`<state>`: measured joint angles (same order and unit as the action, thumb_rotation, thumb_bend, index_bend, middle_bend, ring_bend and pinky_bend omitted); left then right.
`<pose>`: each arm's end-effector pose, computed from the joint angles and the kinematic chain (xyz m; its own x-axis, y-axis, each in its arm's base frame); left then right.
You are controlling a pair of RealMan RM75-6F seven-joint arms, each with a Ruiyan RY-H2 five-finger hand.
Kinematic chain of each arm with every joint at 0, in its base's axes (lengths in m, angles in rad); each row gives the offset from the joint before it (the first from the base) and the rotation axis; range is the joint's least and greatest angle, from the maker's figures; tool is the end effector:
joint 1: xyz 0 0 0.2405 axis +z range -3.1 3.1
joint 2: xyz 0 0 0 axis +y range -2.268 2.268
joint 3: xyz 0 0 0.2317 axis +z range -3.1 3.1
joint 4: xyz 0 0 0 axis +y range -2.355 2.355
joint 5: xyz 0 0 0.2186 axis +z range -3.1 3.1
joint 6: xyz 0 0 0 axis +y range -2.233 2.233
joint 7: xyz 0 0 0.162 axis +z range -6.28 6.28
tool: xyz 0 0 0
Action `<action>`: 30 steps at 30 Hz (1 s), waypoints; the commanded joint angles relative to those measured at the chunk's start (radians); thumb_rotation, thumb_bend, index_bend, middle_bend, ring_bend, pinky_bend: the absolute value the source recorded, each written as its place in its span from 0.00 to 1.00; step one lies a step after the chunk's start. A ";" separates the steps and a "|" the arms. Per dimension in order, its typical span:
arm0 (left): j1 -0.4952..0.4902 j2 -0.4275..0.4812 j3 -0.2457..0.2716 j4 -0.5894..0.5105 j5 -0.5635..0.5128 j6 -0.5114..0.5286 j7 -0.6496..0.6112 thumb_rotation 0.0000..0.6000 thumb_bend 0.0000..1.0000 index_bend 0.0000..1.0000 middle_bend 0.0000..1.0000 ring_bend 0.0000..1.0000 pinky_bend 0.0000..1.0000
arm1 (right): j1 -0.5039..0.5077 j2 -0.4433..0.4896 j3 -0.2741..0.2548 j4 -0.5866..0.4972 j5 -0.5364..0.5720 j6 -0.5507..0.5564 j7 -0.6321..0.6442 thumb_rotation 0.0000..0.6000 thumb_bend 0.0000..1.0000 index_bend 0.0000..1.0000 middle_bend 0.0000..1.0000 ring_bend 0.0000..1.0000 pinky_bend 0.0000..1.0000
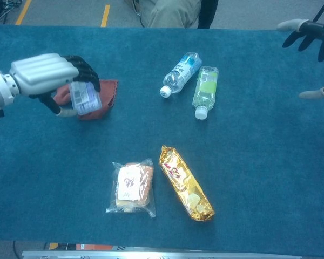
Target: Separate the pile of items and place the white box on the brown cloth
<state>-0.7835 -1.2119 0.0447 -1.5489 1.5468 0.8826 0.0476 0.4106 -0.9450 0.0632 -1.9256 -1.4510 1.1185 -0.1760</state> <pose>-0.1636 0.3191 0.0196 0.6894 0.2577 0.6769 0.6414 -0.6515 -0.4052 -0.1888 -0.2588 0.1099 0.4963 -0.2116 0.8420 -0.8459 -0.3363 0.4140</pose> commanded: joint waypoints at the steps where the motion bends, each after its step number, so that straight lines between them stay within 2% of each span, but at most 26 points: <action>1: -0.015 -0.033 -0.041 0.051 -0.077 -0.046 -0.001 1.00 0.27 0.48 0.36 0.19 0.10 | -0.004 0.004 -0.001 0.000 -0.001 0.006 0.003 1.00 0.00 0.05 0.27 0.30 0.45; 12: -0.030 -0.154 -0.082 0.248 -0.260 -0.161 0.045 1.00 0.27 0.45 0.34 0.19 0.10 | -0.020 0.017 -0.006 0.009 -0.006 0.020 0.019 1.00 0.00 0.05 0.27 0.30 0.45; 14: -0.030 -0.165 -0.081 0.275 -0.288 -0.183 0.058 1.00 0.27 0.42 0.32 0.18 0.10 | -0.021 0.018 -0.006 0.013 -0.006 0.022 0.022 1.00 0.00 0.05 0.27 0.30 0.45; 16: -0.032 -0.166 -0.080 0.289 -0.326 -0.214 0.073 1.00 0.27 0.36 0.27 0.15 0.10 | -0.022 0.019 -0.006 0.015 -0.005 0.022 0.025 1.00 0.00 0.05 0.27 0.30 0.45; 21: -0.037 -0.142 -0.081 0.270 -0.412 -0.257 0.117 1.00 0.27 0.16 0.15 0.06 0.10 | -0.021 0.018 -0.004 0.020 -0.004 0.019 0.027 1.00 0.00 0.05 0.27 0.30 0.45; 30: -0.025 -0.048 -0.079 0.147 -0.491 -0.226 0.178 1.00 0.27 0.05 0.09 0.02 0.10 | -0.023 0.017 0.010 0.034 0.016 0.028 0.044 1.00 0.00 0.05 0.27 0.30 0.45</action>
<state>-0.8141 -1.2790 -0.0350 -1.3811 1.0686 0.6449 0.2155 0.3889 -0.9283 0.0720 -1.8932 -1.4365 1.1450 -0.1338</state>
